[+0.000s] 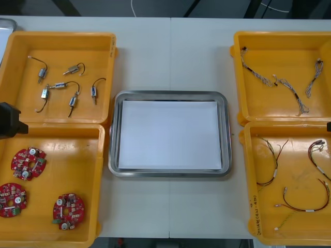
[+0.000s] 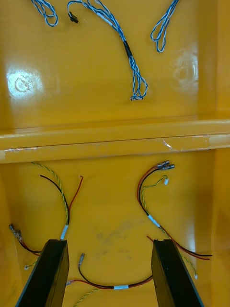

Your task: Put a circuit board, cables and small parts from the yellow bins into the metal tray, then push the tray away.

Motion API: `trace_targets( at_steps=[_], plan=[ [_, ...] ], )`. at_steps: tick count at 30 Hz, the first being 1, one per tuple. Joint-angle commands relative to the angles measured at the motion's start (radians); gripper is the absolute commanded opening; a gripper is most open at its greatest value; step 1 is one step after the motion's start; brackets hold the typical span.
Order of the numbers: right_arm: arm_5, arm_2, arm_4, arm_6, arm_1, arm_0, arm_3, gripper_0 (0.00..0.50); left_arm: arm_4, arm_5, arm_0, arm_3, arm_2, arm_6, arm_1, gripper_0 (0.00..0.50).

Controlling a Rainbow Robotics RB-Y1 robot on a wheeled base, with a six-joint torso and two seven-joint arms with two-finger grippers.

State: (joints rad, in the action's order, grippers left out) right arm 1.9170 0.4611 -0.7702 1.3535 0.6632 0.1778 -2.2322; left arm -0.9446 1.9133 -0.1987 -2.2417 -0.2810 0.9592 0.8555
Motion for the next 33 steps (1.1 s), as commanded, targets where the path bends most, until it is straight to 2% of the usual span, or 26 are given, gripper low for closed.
trace_targets(
  at_steps=[1, 33],
  plan=[
    [0.003, 0.018, -0.001, -0.019, 0.042, -0.014, -0.029, 0.500, -0.006, 0.007, 0.016, -0.027, -0.029, 0.076, 0.043, 0.500],
    [0.003, 0.018, -0.001, -0.019, 0.042, -0.014, -0.029, 0.500, -0.006, 0.007, 0.016, -0.027, -0.029, 0.076, 0.043, 0.500]
  ],
)
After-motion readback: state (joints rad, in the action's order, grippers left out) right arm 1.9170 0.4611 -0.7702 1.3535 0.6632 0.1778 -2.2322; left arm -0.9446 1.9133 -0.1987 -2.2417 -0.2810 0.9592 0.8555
